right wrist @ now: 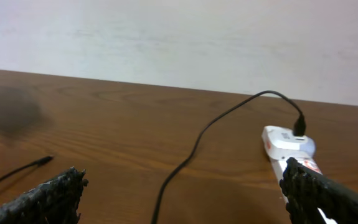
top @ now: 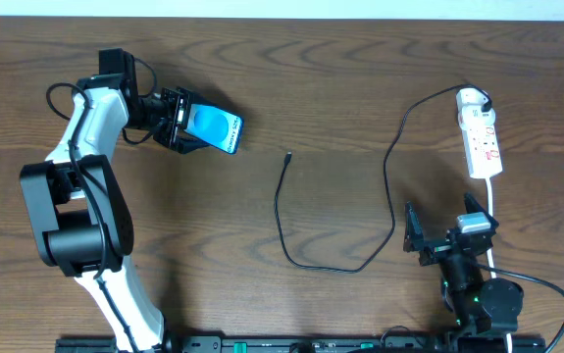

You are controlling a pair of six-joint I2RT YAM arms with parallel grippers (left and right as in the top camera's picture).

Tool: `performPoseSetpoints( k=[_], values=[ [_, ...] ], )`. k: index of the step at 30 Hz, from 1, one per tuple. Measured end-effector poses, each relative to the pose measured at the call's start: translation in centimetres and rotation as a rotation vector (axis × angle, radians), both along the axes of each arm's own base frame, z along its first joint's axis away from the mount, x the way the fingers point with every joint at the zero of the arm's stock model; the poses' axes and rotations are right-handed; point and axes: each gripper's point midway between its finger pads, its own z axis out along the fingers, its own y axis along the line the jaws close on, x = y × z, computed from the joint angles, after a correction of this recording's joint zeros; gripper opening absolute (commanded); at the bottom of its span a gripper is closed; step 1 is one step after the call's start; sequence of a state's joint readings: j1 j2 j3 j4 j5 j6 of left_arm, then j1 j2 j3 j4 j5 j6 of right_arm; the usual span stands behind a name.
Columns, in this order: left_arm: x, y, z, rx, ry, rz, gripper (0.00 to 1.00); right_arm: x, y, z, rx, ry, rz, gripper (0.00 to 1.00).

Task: Plug charger to phone and switch on socket
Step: 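Lift the phone upright with the left gripper, bottom edge facing right, then move the right gripper to the cable and grasp its USB-C tip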

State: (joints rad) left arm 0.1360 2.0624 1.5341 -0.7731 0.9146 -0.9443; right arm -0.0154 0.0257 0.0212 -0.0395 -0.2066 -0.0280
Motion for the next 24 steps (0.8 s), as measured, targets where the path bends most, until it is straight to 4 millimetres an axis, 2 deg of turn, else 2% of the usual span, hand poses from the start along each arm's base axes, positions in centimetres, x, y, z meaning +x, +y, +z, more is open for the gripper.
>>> performPoseSetpoints(
  k=[9, 11, 18, 24],
  values=[
    [0.0, -0.1, 0.1, -0.013, 0.022, 0.019, 0.65, 0.8, 0.5, 4.5, 0.023, 0.038, 0.028, 0.99],
    [0.0, -0.3, 0.4, -0.036, 0.027, 0.022, 0.65, 1.3, 0.5, 4.9, 0.024, 0.079, 0.030, 0.99],
    [-0.2, -1.5, 2.0, -0.156, 0.023, 0.006, 0.65, 4.5, 0.5, 4.5, 0.030, 0.279, 0.029, 0.99],
    [-0.4, -2.6, 4.0, -0.295, 0.056, 0.010, 0.65, 7.1, 0.7, 2.8, 0.038, 0.410, 0.043, 0.99]
  ],
)
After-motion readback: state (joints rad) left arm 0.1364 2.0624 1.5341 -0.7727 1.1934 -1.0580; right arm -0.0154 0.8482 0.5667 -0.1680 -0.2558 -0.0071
